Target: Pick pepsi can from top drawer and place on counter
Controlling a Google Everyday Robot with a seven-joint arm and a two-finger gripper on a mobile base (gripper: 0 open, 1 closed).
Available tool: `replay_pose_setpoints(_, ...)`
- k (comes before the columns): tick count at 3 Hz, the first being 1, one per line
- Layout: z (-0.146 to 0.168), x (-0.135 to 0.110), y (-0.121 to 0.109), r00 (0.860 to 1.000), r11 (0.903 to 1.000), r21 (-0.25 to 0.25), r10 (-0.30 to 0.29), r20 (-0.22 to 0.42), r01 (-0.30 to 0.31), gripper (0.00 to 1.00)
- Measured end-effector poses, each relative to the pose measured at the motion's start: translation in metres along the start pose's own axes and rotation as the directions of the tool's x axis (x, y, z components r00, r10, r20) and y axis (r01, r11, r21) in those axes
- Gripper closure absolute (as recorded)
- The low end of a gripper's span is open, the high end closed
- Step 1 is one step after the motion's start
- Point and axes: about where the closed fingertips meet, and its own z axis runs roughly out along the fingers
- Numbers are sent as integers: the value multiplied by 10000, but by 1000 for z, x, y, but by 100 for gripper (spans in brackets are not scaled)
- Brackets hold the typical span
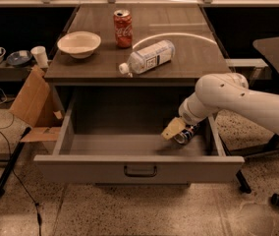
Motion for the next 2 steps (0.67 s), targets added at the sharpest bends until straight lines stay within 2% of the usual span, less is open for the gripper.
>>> replay_pose_setpoints(2, 17, 16, -18, 9991, 9993, 216, -296, -292, 302, 0)
